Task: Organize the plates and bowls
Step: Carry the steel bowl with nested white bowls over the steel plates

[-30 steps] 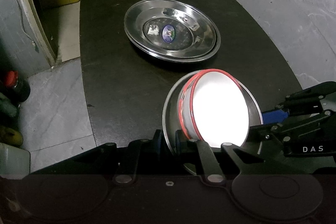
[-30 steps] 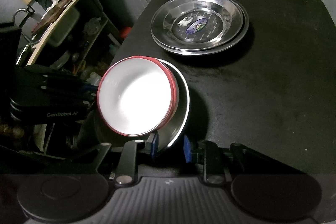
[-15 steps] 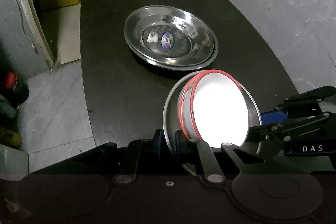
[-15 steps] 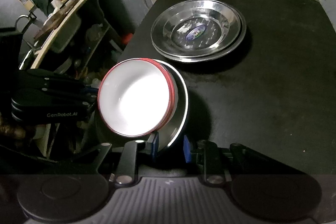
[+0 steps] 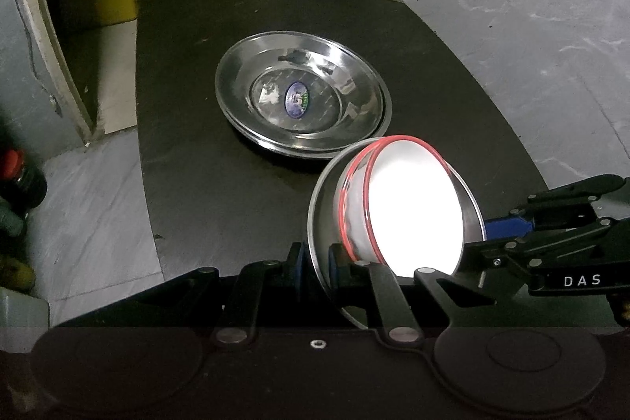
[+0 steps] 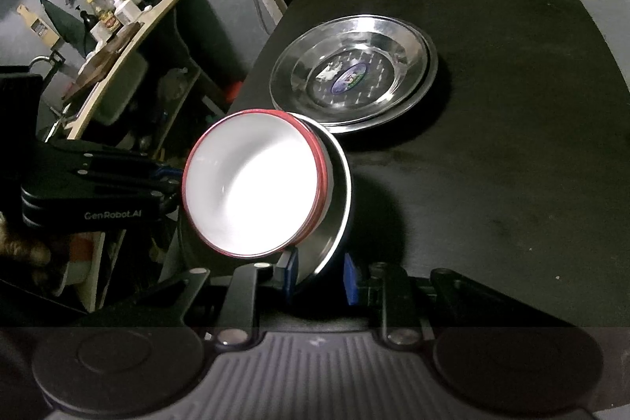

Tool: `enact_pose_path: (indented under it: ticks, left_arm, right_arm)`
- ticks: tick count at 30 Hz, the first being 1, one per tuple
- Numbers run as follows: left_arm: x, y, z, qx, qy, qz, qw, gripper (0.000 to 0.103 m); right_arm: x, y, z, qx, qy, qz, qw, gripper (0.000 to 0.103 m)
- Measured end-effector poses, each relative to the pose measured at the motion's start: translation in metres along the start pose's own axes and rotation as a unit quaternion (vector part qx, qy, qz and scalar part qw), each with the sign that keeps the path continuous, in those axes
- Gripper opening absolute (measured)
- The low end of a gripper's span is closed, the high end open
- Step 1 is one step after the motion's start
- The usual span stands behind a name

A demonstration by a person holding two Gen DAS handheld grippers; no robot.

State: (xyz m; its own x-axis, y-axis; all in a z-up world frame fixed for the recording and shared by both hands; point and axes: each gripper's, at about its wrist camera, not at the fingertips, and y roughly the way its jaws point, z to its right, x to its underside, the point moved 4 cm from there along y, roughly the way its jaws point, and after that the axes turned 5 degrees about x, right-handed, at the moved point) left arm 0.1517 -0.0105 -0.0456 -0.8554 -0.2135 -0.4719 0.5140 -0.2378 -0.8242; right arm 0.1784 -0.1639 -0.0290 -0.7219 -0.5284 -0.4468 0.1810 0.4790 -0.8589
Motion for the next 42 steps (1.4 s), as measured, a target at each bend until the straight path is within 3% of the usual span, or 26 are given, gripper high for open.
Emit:
enact_pose_path:
  ticks: [42]
  left_arm:
    - [-0.050, 0.009, 0.009, 0.006, 0.000, 0.034, 0.9994, 0.010]
  right_arm:
    - [-0.027, -0.014, 0.027, 0.001, 0.017, 0.027, 0.999, 0.028]
